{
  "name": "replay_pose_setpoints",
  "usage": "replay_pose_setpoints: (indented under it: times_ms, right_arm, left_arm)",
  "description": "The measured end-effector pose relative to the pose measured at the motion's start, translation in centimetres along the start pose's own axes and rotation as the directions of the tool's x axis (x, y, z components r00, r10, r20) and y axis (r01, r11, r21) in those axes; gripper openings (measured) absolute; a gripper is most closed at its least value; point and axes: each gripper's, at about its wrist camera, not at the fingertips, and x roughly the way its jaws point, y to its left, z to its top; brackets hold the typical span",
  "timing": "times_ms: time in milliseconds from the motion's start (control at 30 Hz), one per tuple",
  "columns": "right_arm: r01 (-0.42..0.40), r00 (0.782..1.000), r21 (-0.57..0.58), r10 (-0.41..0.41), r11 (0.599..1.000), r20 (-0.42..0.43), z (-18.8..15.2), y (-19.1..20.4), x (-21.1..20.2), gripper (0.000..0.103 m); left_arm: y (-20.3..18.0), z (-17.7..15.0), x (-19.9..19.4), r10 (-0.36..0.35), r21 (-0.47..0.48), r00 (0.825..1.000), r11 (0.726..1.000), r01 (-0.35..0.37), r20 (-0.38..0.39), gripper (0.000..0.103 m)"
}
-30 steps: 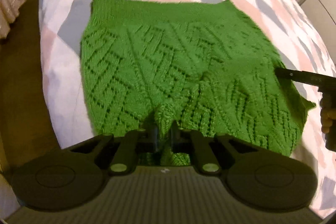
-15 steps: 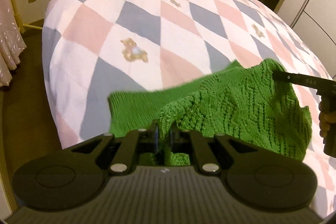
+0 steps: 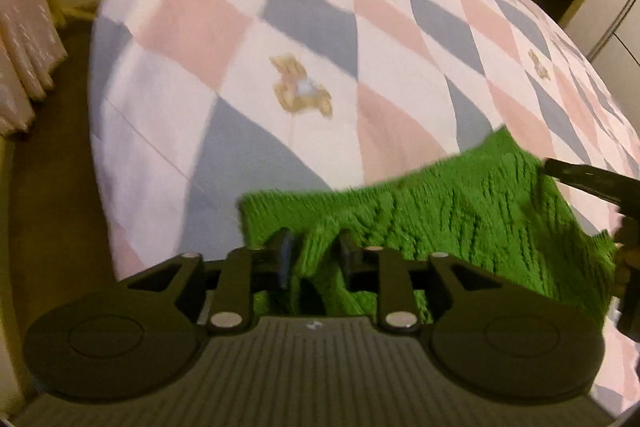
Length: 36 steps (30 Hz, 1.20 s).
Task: Fold clothes
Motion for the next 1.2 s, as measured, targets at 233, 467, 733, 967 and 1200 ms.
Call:
replay_pose_setpoints:
  times_ms: [233,467,733,967,1200]
  right_arm:
    - [-0.122,0.989,0.064,0.115,0.99,0.096,-2.1,-1.1,-7.6,0.037]
    - [-0.027,0.998,0.063,0.031,0.998,-0.056,-6.4,-2.9,-5.9,0.028]
    - [0.007,0.995,0.149,-0.021,0.989,0.098,-6.7,-4.3,-11.7,0.032]
    - [0.104,0.994,0.209,-0.104,0.972,-0.008,-10.3,-6.7,-10.3,0.034]
    - [0.083,0.985,0.27,-0.12,0.959,0.121,-11.3,-5.2,-15.2,0.036]
  left_arm:
    - [-2.2,-1.2,-2.0,-0.095,0.117,0.995,0.989,0.094,0.006,0.002]
    - [-0.6,-0.5,3.1,-0.061,0.033,0.996,0.997,0.063,-0.057,0.003]
    - [-2.2,-3.2,-3.9,-0.213,0.107,0.974,0.969,0.221,-0.077,0.006]
    - [-3.5,-9.2,-4.7,-0.236,0.222,0.943,0.932,0.288,-0.233,0.003]
    - [-4.9,-7.3,-6.0,-0.223,0.362,0.955,0.889,0.282,-0.197,0.004]
